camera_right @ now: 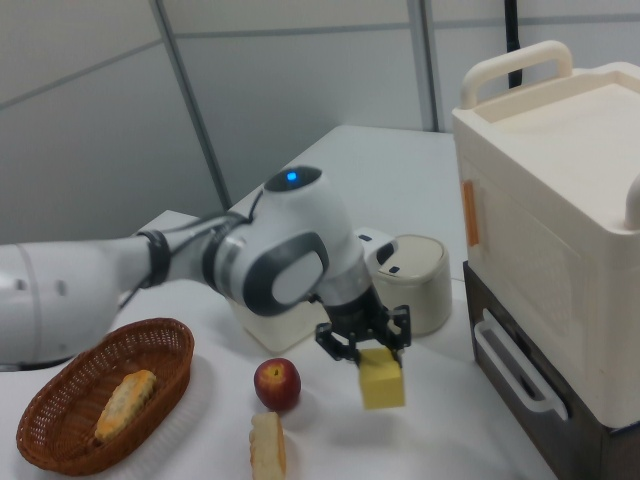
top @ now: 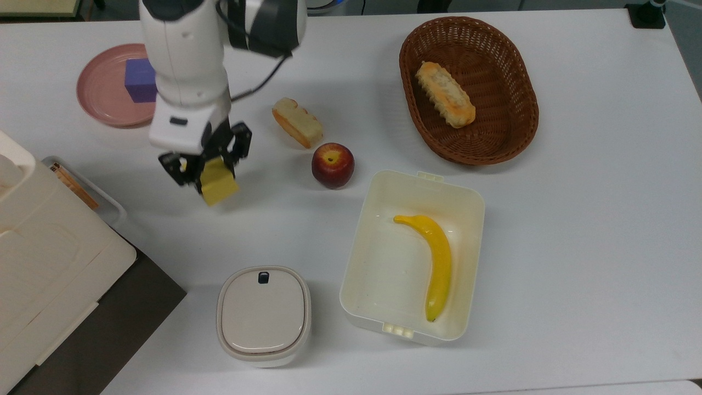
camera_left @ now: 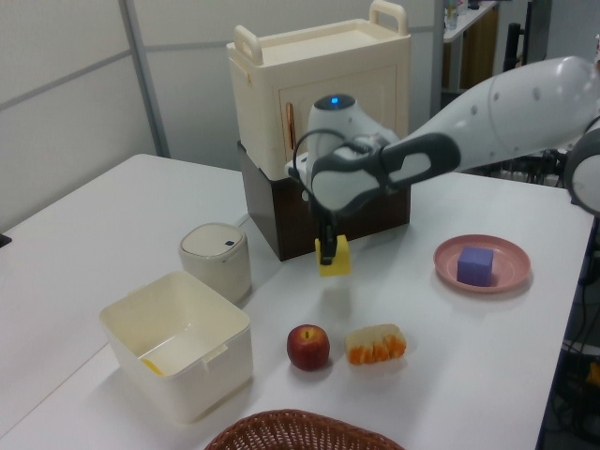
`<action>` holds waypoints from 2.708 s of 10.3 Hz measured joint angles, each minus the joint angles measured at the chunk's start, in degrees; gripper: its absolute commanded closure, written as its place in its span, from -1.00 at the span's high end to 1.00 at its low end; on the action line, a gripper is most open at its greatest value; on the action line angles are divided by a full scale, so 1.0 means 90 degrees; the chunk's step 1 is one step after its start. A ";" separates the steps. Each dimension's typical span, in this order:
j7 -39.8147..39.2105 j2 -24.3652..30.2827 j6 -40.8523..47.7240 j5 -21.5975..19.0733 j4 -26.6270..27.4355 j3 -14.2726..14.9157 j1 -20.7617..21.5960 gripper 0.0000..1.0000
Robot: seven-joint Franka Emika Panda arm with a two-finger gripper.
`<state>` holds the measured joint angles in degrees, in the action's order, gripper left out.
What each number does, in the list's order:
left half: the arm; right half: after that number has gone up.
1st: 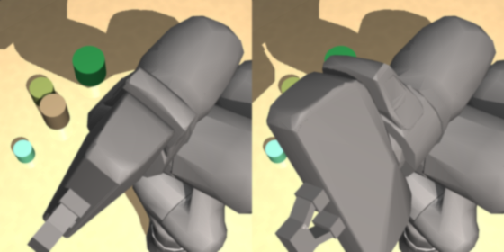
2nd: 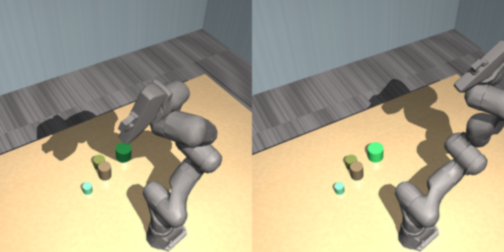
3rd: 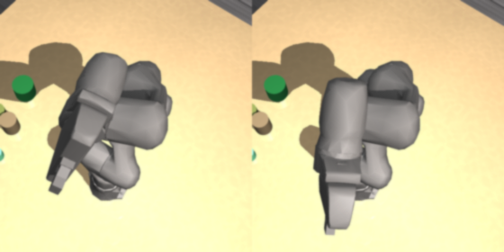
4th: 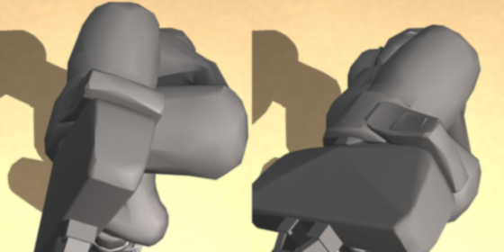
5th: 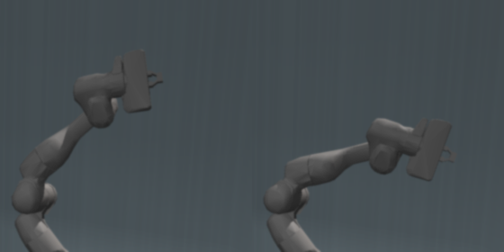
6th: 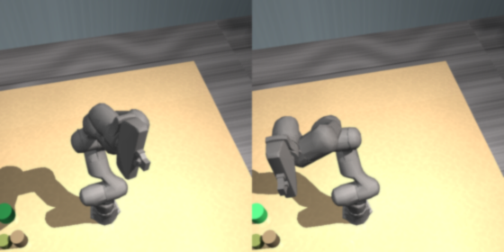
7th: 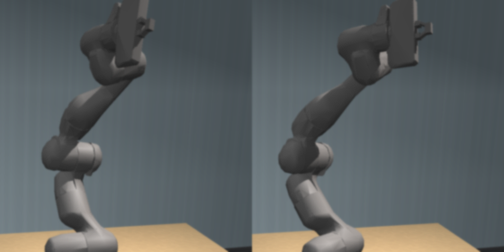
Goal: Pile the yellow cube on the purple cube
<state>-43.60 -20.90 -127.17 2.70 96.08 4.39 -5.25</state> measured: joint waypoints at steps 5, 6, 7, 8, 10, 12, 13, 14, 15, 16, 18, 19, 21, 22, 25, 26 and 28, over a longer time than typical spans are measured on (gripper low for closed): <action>0.0038 0.1086 0.2426 0.0006 0.0015 0.0715 -0.0201 -0.70; 0.0037 0.1108 0.2728 0.0141 0.0025 0.0753 -0.0395 -0.69; 0.0036 0.1106 0.2960 0.0304 0.0036 0.0758 -0.0541 -0.69; 0.0030 0.1108 0.3100 0.0402 0.0042 0.0812 -0.0672 -0.69; 0.0019 0.1179 0.3104 0.0404 0.0080 0.0919 -0.0725 -0.69; 0.0018 0.1384 0.3104 0.0411 0.0346 0.0930 -0.0741 -0.69; -0.0034 0.1544 0.3057 0.0422 0.0582 0.0932 -0.0786 -0.69; -0.0120 0.1710 0.2937 0.0424 0.0866 0.0935 -0.0884 -0.69; -0.0195 0.1801 0.2849 0.0425 0.1067 0.0937 -0.0992 -0.69; -0.0256 0.1802 0.2806 0.0425 0.1156 0.0939 -0.1084 -0.69; -0.0278 0.1676 0.2727 0.0426 0.1249 0.0940 -0.1213 -0.68; -0.0279 0.1542 0.2582 0.0426 0.1260 0.0941 -0.1242 -0.67; -0.0280 0.1260 0.2289 0.0432 0.1259 0.0940 -0.1257 -0.55; -0.0279 0.1180 0.2201 0.0432 0.1259 0.0941 -0.1280 -0.20; -0.0280 0.1131 0.2170 0.0433 0.1233 0.0941 -0.1306 1.00; -0.0280 0.1131 0.2170 0.0434 0.1217 0.0941 -0.1307 1.00; -0.0279 0.1139 0.2171 0.0434 0.1130 0.0941 -0.1309 1.00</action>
<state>-46.12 -10.65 -107.63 6.60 106.25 12.86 -17.03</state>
